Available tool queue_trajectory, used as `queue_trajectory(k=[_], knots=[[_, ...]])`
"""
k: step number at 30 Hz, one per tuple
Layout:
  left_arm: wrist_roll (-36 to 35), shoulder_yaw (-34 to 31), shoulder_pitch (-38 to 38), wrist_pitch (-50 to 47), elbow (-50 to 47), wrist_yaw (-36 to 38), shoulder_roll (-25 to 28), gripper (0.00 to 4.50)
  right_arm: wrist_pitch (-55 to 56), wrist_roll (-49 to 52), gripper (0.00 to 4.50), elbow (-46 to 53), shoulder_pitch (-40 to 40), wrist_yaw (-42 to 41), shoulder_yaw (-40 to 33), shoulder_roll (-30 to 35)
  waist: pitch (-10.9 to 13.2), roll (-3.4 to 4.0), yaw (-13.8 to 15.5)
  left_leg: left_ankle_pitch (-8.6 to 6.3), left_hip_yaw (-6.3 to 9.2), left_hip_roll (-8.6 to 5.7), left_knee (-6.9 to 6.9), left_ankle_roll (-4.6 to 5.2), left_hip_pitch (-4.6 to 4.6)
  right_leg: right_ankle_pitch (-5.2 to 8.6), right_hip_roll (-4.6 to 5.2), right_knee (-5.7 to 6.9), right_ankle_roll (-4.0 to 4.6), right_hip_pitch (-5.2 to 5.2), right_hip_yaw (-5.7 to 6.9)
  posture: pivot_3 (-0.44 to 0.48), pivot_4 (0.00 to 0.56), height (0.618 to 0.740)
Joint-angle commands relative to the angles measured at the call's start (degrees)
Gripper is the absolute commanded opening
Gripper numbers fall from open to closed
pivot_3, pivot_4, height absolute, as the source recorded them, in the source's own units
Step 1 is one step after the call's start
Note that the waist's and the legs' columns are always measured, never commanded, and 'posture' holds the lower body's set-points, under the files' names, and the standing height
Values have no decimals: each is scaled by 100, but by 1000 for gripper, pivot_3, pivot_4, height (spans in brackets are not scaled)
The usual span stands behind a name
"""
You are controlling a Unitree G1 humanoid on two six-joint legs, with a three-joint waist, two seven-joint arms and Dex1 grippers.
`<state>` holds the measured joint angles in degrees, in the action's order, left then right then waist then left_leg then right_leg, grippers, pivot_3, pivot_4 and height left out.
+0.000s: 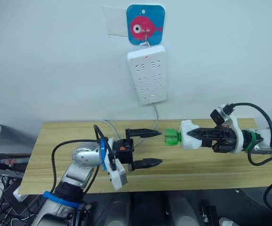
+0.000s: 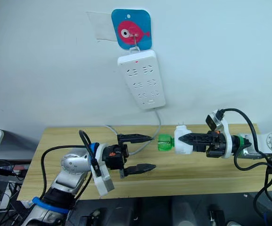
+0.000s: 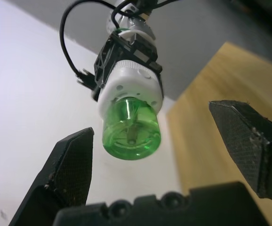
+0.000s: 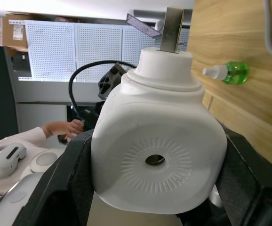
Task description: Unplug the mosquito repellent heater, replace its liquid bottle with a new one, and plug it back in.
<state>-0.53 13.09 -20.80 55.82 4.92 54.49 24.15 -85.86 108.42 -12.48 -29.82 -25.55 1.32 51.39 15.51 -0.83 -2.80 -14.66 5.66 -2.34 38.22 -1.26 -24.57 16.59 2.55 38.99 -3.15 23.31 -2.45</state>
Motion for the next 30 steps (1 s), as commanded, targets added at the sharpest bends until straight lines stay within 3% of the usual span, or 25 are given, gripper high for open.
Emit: queue_trajectory(k=[1,24,27,30], knots=[[378,14,-247,532,384,-445,-152,4482,86,431,3044,227,31,77,6,118,0,0,-19,0,0,0,-1,0,0,0,-1,1,0,0,1,-89,264,740],[1014,541,-953,1118,1154,-1574,-19,4482,235,458,3044,404,29,100,139,83,0,0,-54,0,7,1,-2,2,0,0,-1,2,0,0,5,-102,272,740],[980,617,-1009,1130,1179,-1627,11,3951,259,458,3044,393,17,133,141,79,0,0,-55,0,7,1,-2,2,0,0,-1,2,0,0,5,-104,274,740],[955,680,-1039,1125,1193,-1660,41,3053,263,458,3044,381,2,135,150,74,0,0,-56,0,7,1,-2,2,0,0,-1,2,0,0,5,-104,272,740]])
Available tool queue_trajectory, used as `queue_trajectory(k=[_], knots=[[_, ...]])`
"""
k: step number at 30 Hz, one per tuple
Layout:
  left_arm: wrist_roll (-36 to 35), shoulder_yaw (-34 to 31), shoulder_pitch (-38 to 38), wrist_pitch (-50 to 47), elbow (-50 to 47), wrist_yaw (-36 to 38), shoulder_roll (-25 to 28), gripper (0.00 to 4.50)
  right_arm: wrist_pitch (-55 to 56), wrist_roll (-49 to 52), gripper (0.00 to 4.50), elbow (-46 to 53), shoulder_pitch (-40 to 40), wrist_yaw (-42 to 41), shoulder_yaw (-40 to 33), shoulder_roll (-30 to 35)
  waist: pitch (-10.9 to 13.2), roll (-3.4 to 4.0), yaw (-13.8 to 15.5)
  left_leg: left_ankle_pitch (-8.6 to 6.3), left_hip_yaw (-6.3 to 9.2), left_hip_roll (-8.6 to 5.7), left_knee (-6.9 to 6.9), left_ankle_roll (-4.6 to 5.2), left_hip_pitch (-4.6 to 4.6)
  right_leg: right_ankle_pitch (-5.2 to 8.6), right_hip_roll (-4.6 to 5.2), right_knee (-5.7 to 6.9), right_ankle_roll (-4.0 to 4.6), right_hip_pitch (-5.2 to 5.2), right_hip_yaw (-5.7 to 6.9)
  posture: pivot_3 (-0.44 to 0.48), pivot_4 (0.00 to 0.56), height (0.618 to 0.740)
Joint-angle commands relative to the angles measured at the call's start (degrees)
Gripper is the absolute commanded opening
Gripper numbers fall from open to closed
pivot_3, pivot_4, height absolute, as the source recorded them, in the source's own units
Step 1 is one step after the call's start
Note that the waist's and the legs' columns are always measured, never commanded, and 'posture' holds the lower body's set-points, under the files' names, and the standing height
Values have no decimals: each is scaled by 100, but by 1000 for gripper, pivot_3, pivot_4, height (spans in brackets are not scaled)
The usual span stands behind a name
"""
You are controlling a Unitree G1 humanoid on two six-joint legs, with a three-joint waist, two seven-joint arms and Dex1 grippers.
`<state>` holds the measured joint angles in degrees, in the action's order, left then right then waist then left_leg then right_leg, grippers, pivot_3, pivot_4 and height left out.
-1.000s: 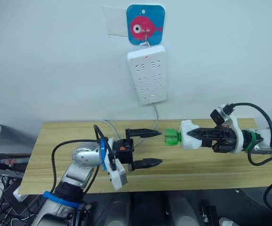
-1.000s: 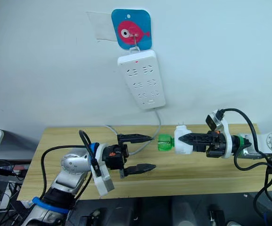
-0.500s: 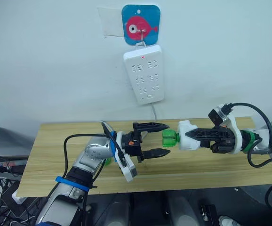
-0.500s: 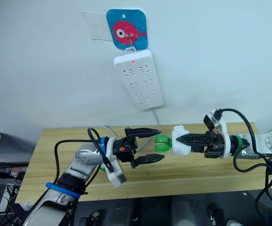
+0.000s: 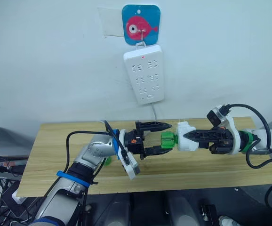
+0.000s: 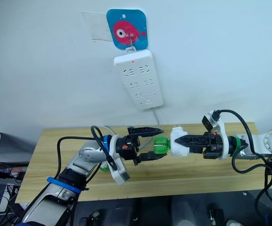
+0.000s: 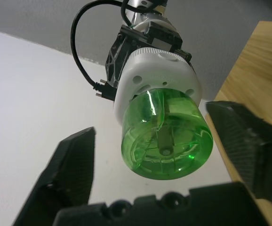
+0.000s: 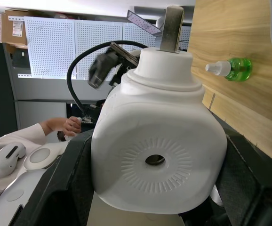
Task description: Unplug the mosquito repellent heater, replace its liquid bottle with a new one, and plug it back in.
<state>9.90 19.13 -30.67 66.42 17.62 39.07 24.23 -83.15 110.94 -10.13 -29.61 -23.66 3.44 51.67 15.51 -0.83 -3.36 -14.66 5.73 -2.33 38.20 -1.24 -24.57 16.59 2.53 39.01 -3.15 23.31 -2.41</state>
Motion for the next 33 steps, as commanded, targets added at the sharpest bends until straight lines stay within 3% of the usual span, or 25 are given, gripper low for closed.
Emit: queue_trajectory(k=[1,3,8,10,13,18,22,25,29,33], knots=[[-102,98,-59,57,-71,-124,46,2771,-6,206,3044,143,-28,-55,-58,45,0,0,-1,0,0,0,0,0,0,0,0,0,0,0,0,-105,272,740],[-119,129,-73,37,-50,-140,67,2250,-1,206,3044,144,-37,-57,-54,44,0,0,-3,0,1,0,0,0,0,0,0,0,0,0,1,-107,274,740],[-487,305,-104,-224,-50,1,136,2249,-15,206,3044,136,-54,-36,-40,94,0,0,-5,0,1,0,1,0,0,0,0,0,0,0,0,-108,276,740],[-1671,600,76,-1450,-547,575,214,2249,-8,172,3044,121,-57,-6,-45,125,0,0,-10,0,1,0,0,0,0,0,0,0,0,0,0,-108,276,740],[-3867,858,387,-4403,-1981,1350,638,2249,-126,-46,3044,167,-56,-154,-88,196,0,0,-56,0,11,1,-1,0,-2,0,4,-2,0,0,-8,-108,276,740],[-6842,296,130,-8453,-3181,691,989,2249,-324,-487,3044,467,-23,-562,-164,288,1,2,-95,1,45,2,3,-2,-12,1,3,-3,2,1,1,-112,277,740],[-9267,-238,-6,-10901,-2822,-16,1148,2249,-356,-683,3044,490,-56,-740,-182,265,2,1,-155,1,46,0,6,-1,-12,2,-4,-3,1,-1,8,-110,279,740],[-10230,-528,73,-11920,-2219,-587,1092,2249,-321,-765,3044,477,-84,-772,-194,221,2,1,-172,1,41,6,7,-1,-10,3,-31,1,2,1,15,-108,277,740],[-12067,-655,205,-13041,-1324,-1382,968,2249,-358,-937,3044,475,-117,-848,-208,169,2,1,-176,1,32,7,12,-1,-7,3,-35,7,2,1,9,-112,278,740],[-12290,-737,159,-13576,-1171,-1617,956,2249,-411,-982,3044,479,-100,-891,-253,166,2,0,-168,1,34,5,19,-1,-7,3,-35,8,2,2,11,-113,273,740]])
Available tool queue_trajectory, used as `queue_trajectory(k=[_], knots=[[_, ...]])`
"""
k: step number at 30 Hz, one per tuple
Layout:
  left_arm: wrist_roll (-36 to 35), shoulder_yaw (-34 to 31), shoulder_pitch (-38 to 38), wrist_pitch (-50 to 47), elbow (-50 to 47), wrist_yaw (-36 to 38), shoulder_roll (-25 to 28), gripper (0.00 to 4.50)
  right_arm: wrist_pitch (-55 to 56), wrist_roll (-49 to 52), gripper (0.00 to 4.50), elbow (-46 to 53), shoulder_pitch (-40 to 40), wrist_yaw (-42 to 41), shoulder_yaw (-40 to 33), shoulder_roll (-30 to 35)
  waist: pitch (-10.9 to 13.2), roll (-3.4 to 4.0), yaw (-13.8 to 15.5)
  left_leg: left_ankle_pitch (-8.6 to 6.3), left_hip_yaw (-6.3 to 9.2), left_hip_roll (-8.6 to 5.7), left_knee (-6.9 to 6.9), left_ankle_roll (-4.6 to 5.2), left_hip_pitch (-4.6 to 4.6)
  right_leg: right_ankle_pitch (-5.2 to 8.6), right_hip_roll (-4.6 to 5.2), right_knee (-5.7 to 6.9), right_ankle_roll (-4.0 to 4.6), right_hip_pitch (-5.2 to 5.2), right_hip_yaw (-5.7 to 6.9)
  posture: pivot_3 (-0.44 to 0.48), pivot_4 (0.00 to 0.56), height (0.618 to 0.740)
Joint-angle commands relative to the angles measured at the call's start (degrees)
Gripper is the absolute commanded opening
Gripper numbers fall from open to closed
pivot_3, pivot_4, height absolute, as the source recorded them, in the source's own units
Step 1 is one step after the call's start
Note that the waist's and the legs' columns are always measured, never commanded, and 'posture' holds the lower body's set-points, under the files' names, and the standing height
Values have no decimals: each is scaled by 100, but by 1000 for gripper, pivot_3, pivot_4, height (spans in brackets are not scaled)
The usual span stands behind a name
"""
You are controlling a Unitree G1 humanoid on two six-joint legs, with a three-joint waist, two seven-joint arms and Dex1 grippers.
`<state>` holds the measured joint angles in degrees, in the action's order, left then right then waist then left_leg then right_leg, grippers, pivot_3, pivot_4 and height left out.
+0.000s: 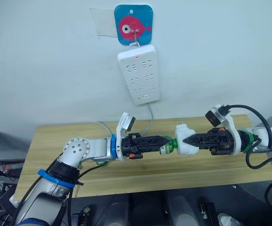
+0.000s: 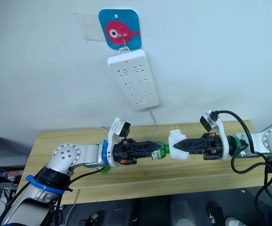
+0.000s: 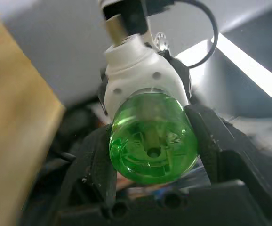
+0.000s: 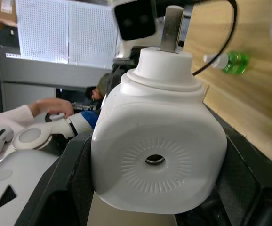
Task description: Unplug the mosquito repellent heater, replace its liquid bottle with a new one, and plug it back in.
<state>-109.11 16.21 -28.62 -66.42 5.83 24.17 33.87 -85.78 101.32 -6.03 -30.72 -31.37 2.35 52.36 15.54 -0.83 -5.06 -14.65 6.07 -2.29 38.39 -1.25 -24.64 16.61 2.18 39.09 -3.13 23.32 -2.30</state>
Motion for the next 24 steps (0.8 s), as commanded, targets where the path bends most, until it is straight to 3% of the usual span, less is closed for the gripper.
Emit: queue_trajectory(k=[1,7,14,20,24], knots=[[-389,-514,-60,-345,17,-194,-59,2249,-148,-27,3044,59,20,-119,-158,99,0,0,9,0,-1,-2,1,0,0,0,0,0,0,0,-1,-113,273,740],[-389,-864,-8,-562,-58,-490,-174,2249,-175,-118,3044,-125,65,-171,-336,175,-1,1,28,0,-6,-4,6,-1,-1,0,5,-1,0,-1,-5,-110,262,740],[-248,-1222,376,-791,-520,-317,346,2249,-148,-828,3044,-379,207,-291,-724,484,-2,2,26,1,-10,-1,5,-1,-1,0,6,1,0,3,-9,-103,254,740],[243,-1494,622,-593,-932,-93,376,2249,839,-2864,3044,-374,188,268,-557,296,-3,2,28,1,-16,-2,5,-2,-1,0,5,2,0,2,-11,-92,251,740],[606,-1614,796,-276,-1354,-110,143,2249,2247,-5337,3044,-707,237,809,470,266,-3,3,50,4,-18,-4,5,-8,-1,0,6,2,0,6,-13,-66,261,740]])
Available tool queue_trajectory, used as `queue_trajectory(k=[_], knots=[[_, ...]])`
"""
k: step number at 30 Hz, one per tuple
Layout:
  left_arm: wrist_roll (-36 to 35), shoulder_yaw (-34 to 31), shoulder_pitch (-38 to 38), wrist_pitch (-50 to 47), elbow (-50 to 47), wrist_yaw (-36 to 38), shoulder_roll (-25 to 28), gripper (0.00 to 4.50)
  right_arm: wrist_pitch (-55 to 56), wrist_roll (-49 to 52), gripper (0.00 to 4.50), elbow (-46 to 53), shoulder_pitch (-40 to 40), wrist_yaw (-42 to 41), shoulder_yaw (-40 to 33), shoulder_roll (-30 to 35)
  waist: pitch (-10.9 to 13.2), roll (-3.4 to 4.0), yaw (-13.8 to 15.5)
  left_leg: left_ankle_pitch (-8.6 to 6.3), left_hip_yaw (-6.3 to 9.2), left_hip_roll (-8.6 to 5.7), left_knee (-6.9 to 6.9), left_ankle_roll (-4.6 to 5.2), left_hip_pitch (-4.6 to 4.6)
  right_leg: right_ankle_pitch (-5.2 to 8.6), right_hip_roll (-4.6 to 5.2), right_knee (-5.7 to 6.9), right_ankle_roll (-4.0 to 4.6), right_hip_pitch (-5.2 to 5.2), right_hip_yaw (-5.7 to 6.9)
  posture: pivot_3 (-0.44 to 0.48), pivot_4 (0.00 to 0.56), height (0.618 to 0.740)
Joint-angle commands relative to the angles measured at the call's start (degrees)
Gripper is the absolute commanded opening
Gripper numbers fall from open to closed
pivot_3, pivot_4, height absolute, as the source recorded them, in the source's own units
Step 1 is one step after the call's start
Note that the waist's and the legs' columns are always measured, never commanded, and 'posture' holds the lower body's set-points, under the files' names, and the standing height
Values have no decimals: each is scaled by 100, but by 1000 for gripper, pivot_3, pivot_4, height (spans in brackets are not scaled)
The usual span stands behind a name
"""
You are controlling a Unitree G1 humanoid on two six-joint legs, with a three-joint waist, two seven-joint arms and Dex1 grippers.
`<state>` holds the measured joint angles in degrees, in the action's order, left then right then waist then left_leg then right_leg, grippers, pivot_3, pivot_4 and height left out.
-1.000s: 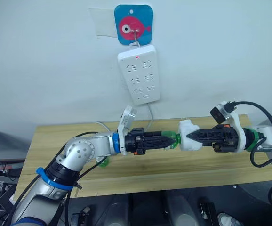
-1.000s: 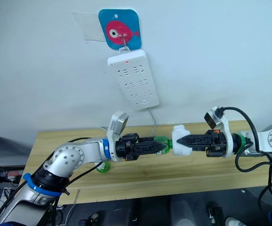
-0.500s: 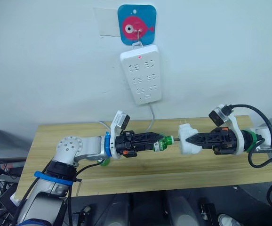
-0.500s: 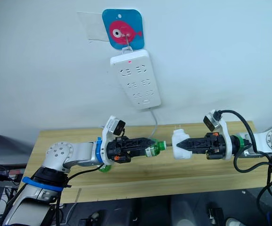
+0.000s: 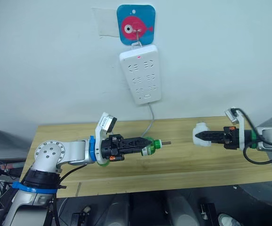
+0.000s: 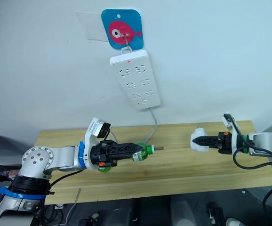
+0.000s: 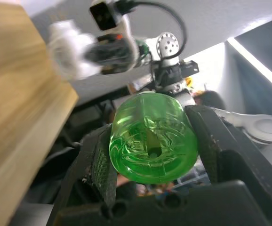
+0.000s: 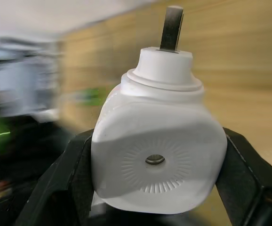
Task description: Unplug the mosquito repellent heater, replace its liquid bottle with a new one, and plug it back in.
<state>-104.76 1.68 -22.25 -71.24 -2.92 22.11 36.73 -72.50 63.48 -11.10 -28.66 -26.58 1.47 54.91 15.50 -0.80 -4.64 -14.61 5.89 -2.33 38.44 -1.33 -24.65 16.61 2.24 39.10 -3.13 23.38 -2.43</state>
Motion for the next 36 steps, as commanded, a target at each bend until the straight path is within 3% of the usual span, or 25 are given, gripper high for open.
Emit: queue_trajectory(k=[1,14,27,36], knots=[[323,-165,262,248,-631,142,-179,2249,1026,-1900,3044,-327,25,356,708,-21,0,0,12,3,-2,-1,0,-6,0,0,1,0,0,1,-1,-60,266,740],[683,-130,544,221,-980,423,-299,2249,2342,-4560,3044,-1972,-527,-1260,1750,-301,2,-3,37,-3,-18,3,-1,5,2,0,6,15,0,9,-14,-28,297,740],[804,-188,836,211,-1283,636,-226,2249,2148,-5490,3044,-2544,-739,-2400,1686,-462,5,-8,158,-5,-9,3,0,7,11,-1,12,3,0,-7,-9,-6,308,740],[807,-119,991,222,-1406,655,-274,2249,2200,-5885,3044,-2737,-707,-2585,1503,-413,5,-9,174,-5,-7,0,-1,7,11,-1,20,0,1,-10,-10,-12,314,740]])
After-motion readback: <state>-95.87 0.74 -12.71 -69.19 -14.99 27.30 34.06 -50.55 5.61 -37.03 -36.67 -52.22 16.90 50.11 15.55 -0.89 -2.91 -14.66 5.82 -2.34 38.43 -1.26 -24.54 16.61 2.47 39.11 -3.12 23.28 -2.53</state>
